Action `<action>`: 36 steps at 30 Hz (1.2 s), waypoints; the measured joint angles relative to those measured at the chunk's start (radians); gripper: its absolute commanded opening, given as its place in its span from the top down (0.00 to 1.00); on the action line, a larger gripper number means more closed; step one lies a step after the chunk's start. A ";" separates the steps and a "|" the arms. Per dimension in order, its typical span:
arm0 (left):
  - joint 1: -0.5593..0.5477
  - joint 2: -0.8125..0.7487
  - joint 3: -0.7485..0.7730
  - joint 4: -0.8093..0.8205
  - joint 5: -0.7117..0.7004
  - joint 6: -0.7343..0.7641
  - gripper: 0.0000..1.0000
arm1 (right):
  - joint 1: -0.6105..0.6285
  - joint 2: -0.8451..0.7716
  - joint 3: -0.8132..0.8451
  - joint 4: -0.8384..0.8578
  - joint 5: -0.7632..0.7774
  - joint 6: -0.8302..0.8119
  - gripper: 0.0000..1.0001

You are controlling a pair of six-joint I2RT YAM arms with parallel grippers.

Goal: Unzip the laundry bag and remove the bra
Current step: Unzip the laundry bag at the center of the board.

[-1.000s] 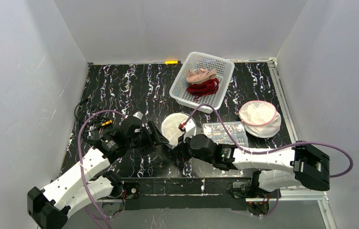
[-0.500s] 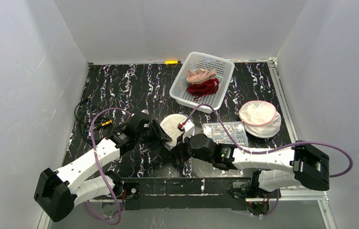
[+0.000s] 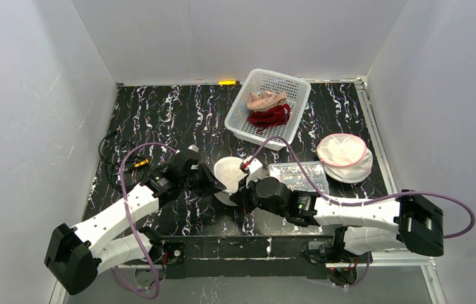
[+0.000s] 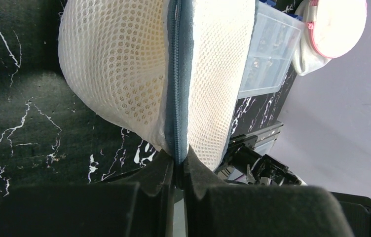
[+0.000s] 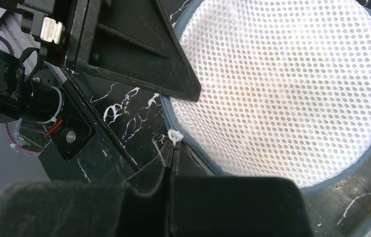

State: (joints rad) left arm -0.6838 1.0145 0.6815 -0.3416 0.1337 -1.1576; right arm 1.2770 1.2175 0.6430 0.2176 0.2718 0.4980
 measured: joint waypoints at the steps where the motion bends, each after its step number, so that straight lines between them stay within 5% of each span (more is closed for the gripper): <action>1: -0.001 -0.002 0.000 0.002 0.000 0.001 1.00 | 0.000 -0.007 -0.002 -0.008 0.006 0.000 0.99; 22: 0.000 0.012 0.000 0.043 0.031 0.104 1.00 | 0.002 -0.150 -0.073 -0.142 0.114 0.030 0.99; 31: 0.021 0.168 0.119 0.040 0.108 0.264 1.00 | 0.002 -0.159 -0.092 -0.139 0.088 0.027 0.99; 36: 0.031 0.273 0.186 0.049 0.129 0.314 0.48 | 0.000 -0.148 -0.093 -0.128 0.091 0.027 0.99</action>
State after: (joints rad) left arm -0.6529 1.2873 0.8673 -0.2924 0.2626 -0.8433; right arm 1.2774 1.0695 0.5495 0.0895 0.3626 0.5251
